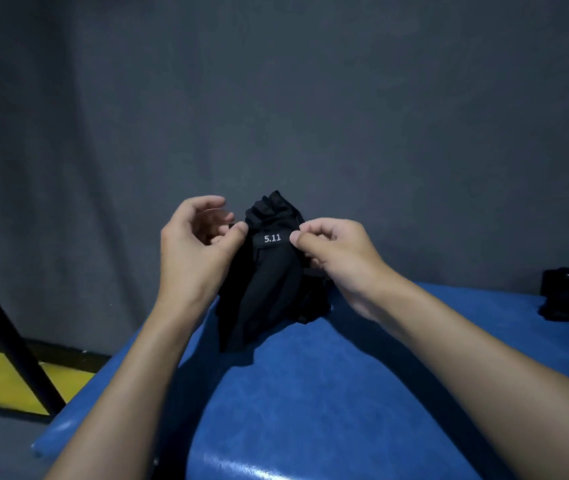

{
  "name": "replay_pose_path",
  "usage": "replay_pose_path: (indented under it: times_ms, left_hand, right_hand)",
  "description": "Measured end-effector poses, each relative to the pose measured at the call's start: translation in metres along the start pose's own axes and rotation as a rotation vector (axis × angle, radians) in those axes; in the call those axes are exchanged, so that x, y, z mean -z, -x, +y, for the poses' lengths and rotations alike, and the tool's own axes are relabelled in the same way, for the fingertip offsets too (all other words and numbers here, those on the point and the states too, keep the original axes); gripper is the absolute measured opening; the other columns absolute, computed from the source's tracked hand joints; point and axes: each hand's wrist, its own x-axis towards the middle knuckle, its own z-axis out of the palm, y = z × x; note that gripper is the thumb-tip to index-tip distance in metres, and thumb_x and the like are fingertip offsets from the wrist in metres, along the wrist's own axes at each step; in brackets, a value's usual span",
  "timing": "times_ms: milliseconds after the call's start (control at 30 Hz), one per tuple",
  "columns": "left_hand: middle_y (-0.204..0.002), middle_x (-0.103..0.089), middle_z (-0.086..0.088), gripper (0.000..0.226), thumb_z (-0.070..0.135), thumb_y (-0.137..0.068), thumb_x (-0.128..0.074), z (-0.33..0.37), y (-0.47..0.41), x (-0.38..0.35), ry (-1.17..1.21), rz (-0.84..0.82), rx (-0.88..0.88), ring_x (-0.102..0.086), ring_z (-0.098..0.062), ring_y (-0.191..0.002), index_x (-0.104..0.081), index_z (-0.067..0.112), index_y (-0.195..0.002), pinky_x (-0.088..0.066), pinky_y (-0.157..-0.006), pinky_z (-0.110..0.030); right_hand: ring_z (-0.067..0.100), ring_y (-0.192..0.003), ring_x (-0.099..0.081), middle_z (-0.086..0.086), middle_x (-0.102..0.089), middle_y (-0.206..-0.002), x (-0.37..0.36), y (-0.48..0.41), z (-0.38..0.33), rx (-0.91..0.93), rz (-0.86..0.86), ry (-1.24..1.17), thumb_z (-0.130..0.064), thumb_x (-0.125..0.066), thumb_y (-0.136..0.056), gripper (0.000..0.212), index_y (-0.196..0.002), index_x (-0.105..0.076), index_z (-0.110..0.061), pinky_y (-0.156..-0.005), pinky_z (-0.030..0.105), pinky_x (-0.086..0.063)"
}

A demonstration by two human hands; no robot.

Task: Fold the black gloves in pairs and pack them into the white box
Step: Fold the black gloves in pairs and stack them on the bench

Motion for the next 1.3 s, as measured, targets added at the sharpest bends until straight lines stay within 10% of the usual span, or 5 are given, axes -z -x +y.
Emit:
replay_pose_path:
  times_ms: [267,467,800,1067,1300]
  left_hand:
    - [-0.085,-0.077,-0.006,0.014,0.015,-0.086,-0.075,0.001,0.009,-0.007,0.048,-0.178,0.132,-0.068,-0.012,-0.075,-0.074,0.008,-0.097,-0.054,-0.066,-0.025]
    - [-0.086,-0.076,-0.005,0.002,0.012,-0.089,-0.072,0.016,0.029,-0.029,0.171,-0.220,0.109,-0.067,-0.010,-0.073,-0.073,0.012,-0.089,-0.055,-0.062,-0.021]
    - [-0.078,-0.075,0.004,0.012,0.002,-0.084,-0.074,0.031,0.072,-0.071,0.144,-0.530,0.022,-0.067,-0.003,-0.070,-0.072,0.008,-0.095,-0.049,-0.063,-0.014]
    - [-0.072,-0.068,-0.014,0.015,0.000,-0.085,-0.073,0.044,0.077,-0.105,0.079,-0.469,-0.165,-0.055,-0.013,-0.062,-0.074,0.014,-0.088,-0.048,-0.059,-0.029]
    - [-0.099,-0.071,0.000,0.022,0.003,-0.078,-0.074,0.032,0.083,-0.101,-0.033,-0.740,-0.304,-0.062,-0.018,-0.072,-0.074,0.009,-0.099,-0.049,-0.063,-0.033]
  right_hand:
    - [0.014,-0.065,-0.054,0.000,-0.060,-0.068,0.020,0.015,-0.026,0.073,0.059,-0.120,-0.010,-0.066,-0.089,0.014,-0.078,-0.063,-0.017,-0.063,0.028,-0.045]
    - [0.026,-0.104,-0.067,0.012,-0.070,-0.115,0.063,0.046,-0.029,-0.048,-0.134,-0.146,-0.013,-0.063,-0.091,0.035,-0.125,-0.058,-0.007,-0.090,0.039,-0.051]
    - [0.021,-0.089,-0.065,0.018,-0.072,-0.099,0.128,0.097,-0.026,0.002,0.035,-0.002,-0.008,-0.067,-0.084,0.017,-0.100,-0.072,-0.004,-0.091,0.041,-0.048]
    - [0.016,-0.062,-0.046,0.003,-0.067,-0.079,0.164,0.111,-0.027,0.023,0.063,0.073,-0.001,-0.065,-0.086,0.017,-0.101,-0.073,-0.006,-0.057,0.026,-0.038]
    - [0.020,-0.083,-0.067,0.012,-0.075,-0.095,0.185,0.116,-0.011,-0.016,0.024,0.296,0.016,-0.056,-0.083,0.039,-0.091,-0.076,-0.018,-0.081,0.036,-0.053]
